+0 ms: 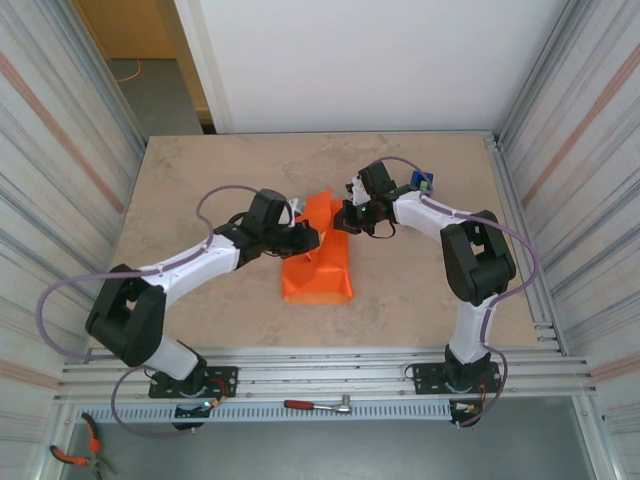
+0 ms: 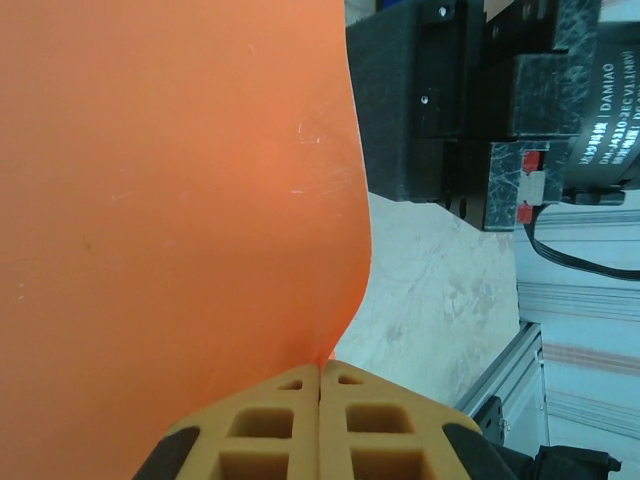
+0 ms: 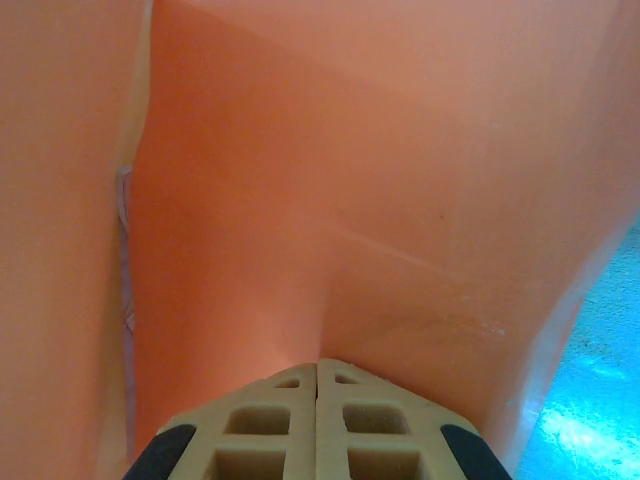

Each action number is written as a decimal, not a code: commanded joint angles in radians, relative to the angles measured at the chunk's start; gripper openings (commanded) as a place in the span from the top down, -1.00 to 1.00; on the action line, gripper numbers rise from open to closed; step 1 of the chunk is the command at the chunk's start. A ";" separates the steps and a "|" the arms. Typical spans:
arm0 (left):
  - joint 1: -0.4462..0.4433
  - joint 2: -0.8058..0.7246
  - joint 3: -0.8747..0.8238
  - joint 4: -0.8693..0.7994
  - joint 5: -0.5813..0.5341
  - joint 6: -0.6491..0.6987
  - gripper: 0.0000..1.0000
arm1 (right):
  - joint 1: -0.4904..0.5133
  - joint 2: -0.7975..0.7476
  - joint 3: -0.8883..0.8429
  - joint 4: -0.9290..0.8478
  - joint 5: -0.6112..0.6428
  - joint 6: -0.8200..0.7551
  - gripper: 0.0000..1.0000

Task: Wrap the gift box in paper
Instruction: Second fold the wrapping paper around the gift box.

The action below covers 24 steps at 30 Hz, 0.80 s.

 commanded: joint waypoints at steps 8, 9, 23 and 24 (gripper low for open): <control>-0.060 0.120 0.121 -0.018 -0.006 -0.033 0.89 | 0.016 0.052 -0.053 -0.058 0.047 -0.024 1.00; -0.067 0.129 0.126 -0.015 -0.010 -0.035 0.90 | 0.016 0.050 -0.053 -0.057 0.046 -0.024 1.00; -0.092 0.219 0.099 0.041 -0.043 -0.009 0.92 | 0.022 0.050 -0.075 -0.045 0.045 -0.017 1.00; -0.092 0.221 0.090 0.043 -0.045 -0.008 0.92 | 0.020 0.048 -0.076 -0.044 0.047 -0.016 1.00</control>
